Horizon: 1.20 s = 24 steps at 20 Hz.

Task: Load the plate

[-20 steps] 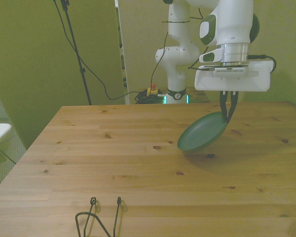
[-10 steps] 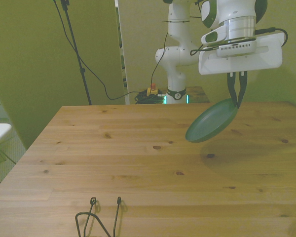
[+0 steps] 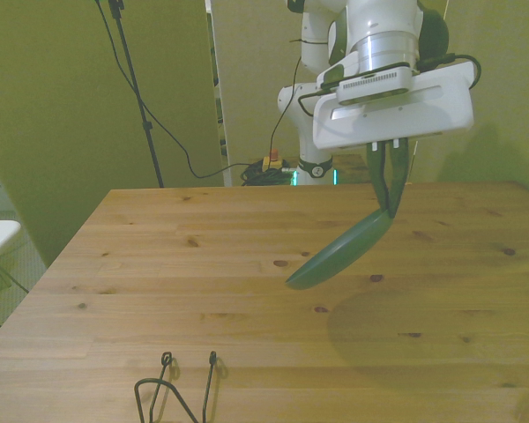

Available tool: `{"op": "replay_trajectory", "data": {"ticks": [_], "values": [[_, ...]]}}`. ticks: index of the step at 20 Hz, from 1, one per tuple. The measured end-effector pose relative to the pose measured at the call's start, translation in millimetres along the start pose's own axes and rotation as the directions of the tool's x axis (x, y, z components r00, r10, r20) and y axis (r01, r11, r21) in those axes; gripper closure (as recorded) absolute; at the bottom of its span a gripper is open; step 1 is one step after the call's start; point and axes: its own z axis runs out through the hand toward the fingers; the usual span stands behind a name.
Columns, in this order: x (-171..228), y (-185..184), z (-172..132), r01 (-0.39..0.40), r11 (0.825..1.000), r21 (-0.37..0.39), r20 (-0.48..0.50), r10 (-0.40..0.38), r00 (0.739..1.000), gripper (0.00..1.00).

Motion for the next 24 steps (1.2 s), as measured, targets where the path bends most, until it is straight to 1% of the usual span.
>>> {"op": "replay_trajectory", "data": {"ticks": [4, 7, 13, 16, 21, 24], "values": [[36.4, -25.8, 2.8, -0.042, 0.996, 0.082, -0.047, 0.046, 0.998, 1.00], [54.9, -34.8, 3.0, -0.064, 0.990, 0.124, -0.060, 0.072, 0.996, 1.00], [71.7, -37.8, 2.0, -0.069, 0.988, 0.139, -0.034, 0.075, 0.997, 1.00], [80.1, -40.0, 4.6, -0.087, 0.985, 0.149, -0.036, 0.093, 0.995, 1.00], [124.0, -50.9, 21.1, -0.148, 0.969, 0.198, -0.058, 0.162, 0.985, 1.00], [150.0, -55.5, 26.2, -0.166, 0.958, 0.232, -0.055, 0.183, 0.982, 1.00]]}}
